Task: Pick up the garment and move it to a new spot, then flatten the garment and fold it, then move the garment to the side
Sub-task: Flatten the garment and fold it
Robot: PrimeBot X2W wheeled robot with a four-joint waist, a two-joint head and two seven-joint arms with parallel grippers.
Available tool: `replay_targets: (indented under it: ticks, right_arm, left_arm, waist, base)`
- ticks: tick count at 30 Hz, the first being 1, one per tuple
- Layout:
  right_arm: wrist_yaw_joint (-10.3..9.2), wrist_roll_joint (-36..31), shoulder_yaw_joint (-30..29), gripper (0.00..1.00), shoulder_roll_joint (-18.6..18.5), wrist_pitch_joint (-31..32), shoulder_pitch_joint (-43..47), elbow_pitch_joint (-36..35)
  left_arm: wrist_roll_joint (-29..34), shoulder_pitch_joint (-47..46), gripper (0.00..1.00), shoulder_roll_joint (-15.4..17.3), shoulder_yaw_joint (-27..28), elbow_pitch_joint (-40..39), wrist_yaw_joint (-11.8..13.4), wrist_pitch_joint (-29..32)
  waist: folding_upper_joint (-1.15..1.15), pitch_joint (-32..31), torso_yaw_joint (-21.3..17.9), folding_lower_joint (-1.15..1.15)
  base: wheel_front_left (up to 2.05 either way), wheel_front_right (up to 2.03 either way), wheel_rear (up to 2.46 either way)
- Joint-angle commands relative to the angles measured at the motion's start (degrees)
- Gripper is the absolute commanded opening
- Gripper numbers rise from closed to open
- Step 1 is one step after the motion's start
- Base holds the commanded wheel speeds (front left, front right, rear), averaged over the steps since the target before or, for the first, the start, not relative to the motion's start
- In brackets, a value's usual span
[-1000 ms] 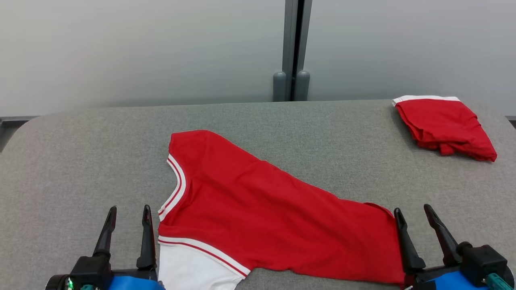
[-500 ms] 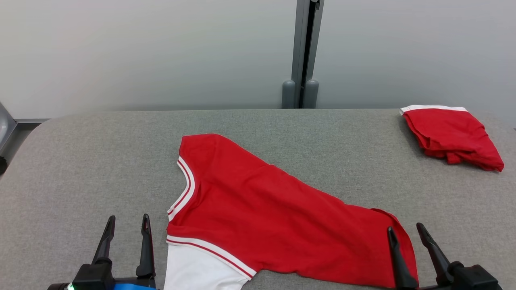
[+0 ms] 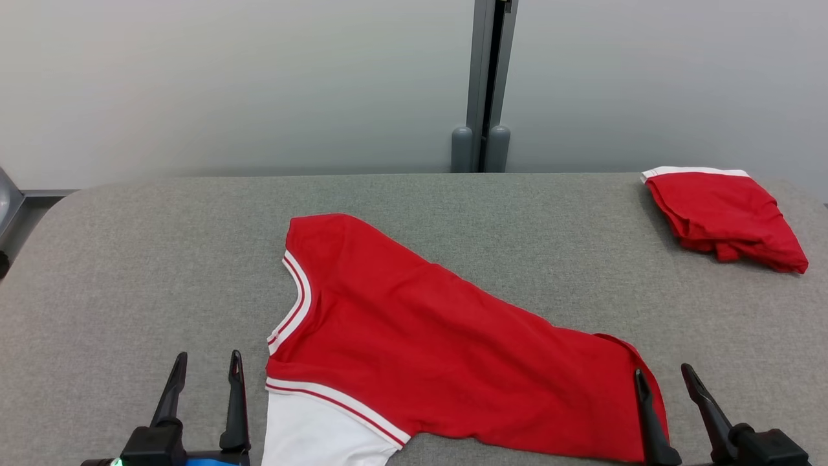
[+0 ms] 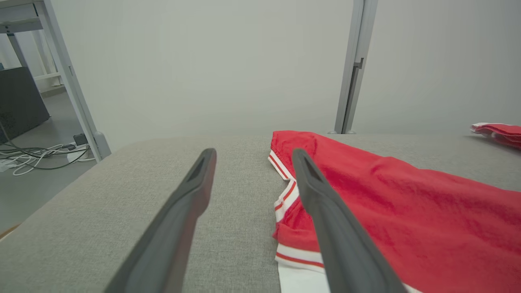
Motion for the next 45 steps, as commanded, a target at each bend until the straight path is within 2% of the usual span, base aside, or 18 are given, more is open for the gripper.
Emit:
replay_targets:
  ticks: [1, 11, 18, 29, 45]
  right_arm:
    - [0.03, 0.3, -0.4, 1.00, 0.0, -0.2, 0.2, 0.4]
    - [0.03, -0.6, -4.9, 1.00, -0.1, -0.2, -1.9, 9.4]
    - [0.03, 0.4, -5.5, 1.00, 0.0, -0.2, -2.9, 17.0]
    - [0.03, 4.2, -3.8, 1.00, -0.1, -0.2, -4.1, 26.0]
    - [0.10, 9.7, 3.7, 1.00, 0.3, 0.1, -6.9, 31.8]
  left_arm:
    - [0.3, -0.3, 1.00, 0.1, 0.0, 0.3, 0.0, -0.3]
    - [-1.2, 0.6, 1.00, 0.1, -1.8, 7.7, -1.2, -0.3]
    - [-2.0, 1.2, 1.00, 0.0, -3.6, 13.3, -1.8, -0.3]
    - [-3.2, 2.0, 1.00, 0.0, -7.0, 19.5, -2.4, -0.3]
    - [-9.9, -1.2, 1.00, -0.1, -8.9, 25.4, -2.5, -0.2]
  waist:
    - [0.00, 0.0, 0.0, 0.00]
    - [0.00, 0.8, -0.3, 0.00]
    - [0.00, 1.3, 0.1, 0.00]
    - [0.00, 2.0, 0.1, 0.00]
    - [0.00, 2.7, -0.2, 0.00]
  base:
    - [0.00, 0.00, 0.00]
    - [0.00, 0.00, 0.00]
    - [0.00, 0.00, 0.00]
    - [0.00, 0.00, 0.00]
    - [0.00, 0.00, 0.00]
